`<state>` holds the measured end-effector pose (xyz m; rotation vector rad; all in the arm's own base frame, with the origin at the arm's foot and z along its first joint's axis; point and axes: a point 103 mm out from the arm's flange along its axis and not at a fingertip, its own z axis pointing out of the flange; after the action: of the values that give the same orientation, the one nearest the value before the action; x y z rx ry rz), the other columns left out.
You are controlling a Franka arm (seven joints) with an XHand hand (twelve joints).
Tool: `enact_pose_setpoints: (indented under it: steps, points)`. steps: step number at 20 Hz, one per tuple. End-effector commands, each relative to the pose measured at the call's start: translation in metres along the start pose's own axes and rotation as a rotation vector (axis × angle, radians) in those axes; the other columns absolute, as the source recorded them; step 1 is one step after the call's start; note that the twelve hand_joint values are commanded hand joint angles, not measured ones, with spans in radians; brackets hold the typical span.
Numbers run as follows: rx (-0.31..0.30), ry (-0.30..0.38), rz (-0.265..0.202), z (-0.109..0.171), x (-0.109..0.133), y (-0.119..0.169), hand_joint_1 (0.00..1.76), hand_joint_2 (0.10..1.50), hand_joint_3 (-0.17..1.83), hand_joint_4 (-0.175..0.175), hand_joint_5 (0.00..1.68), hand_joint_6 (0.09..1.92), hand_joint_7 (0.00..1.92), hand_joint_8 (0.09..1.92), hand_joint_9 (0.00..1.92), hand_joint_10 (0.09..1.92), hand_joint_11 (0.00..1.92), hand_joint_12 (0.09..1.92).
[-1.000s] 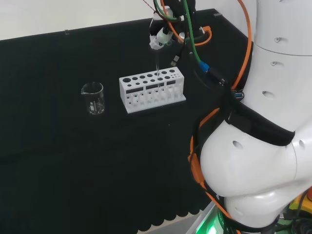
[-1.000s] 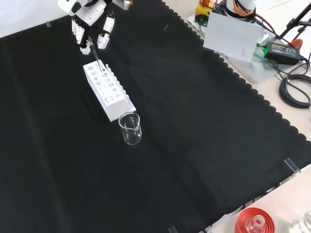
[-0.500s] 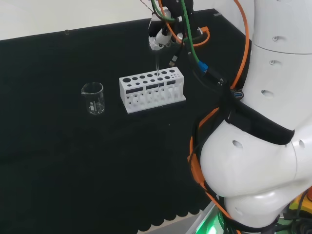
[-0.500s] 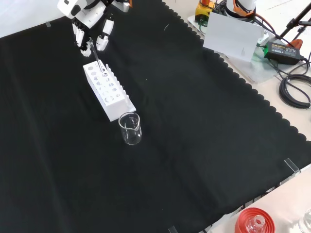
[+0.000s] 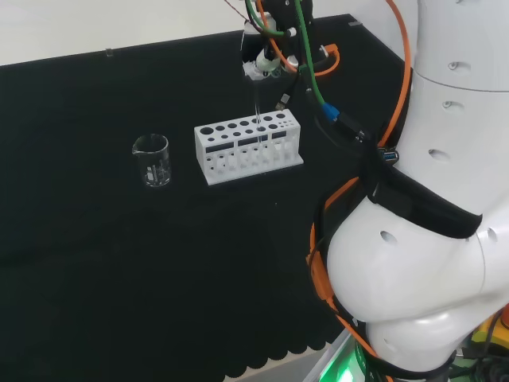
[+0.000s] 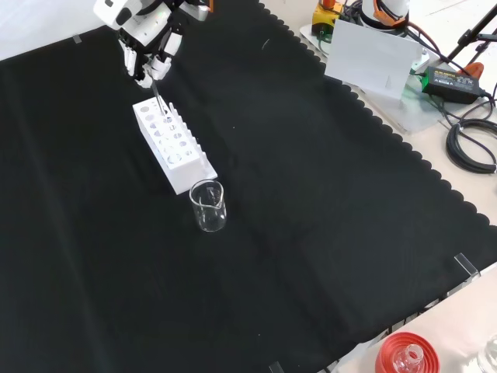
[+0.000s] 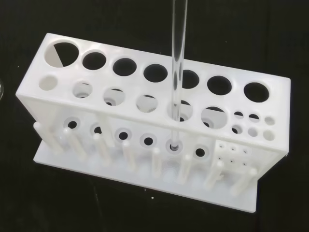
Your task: Take the glass rod from the white test tube rack.
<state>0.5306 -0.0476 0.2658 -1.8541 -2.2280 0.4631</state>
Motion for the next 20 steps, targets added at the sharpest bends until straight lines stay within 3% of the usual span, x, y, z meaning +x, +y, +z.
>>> enact_pose_setpoints:
  steps: [1,5,6,8,11,14,20]
  points:
    - [-0.034,-0.004,-0.003,-0.001,0.007,0.000,1.15,1.14,-0.03,-0.170,0.95,1.06,0.97,0.74,1.38,0.48,1.41,0.94]
    - [-0.045,-0.022,0.001,-0.002,0.012,0.002,1.15,1.14,-0.04,-0.175,0.96,1.05,1.08,0.76,1.44,0.48,1.51,0.85]
    - [-0.056,-0.023,0.003,-0.003,0.012,0.001,1.19,1.14,-0.04,-0.175,0.96,1.04,1.06,0.85,1.45,0.48,1.53,0.82]
    - [-0.078,-0.035,0.004,-0.006,0.014,0.002,1.25,1.15,-0.10,-0.175,0.98,1.01,1.05,0.95,1.48,0.55,1.55,0.75]
    - [-0.119,-0.064,0.000,-0.013,0.013,-0.002,1.27,1.16,-0.17,-0.175,1.02,0.95,1.07,0.95,1.57,0.63,1.56,0.71]
    - [-0.158,-0.091,-0.003,-0.022,0.015,-0.008,1.21,1.15,-0.17,-0.175,1.07,0.90,1.41,0.91,1.69,0.61,1.59,0.75]
    - [-0.180,-0.112,-0.004,-0.040,0.012,-0.028,1.21,1.12,-0.17,-0.175,1.15,0.76,1.55,0.86,1.79,0.54,1.63,0.76]
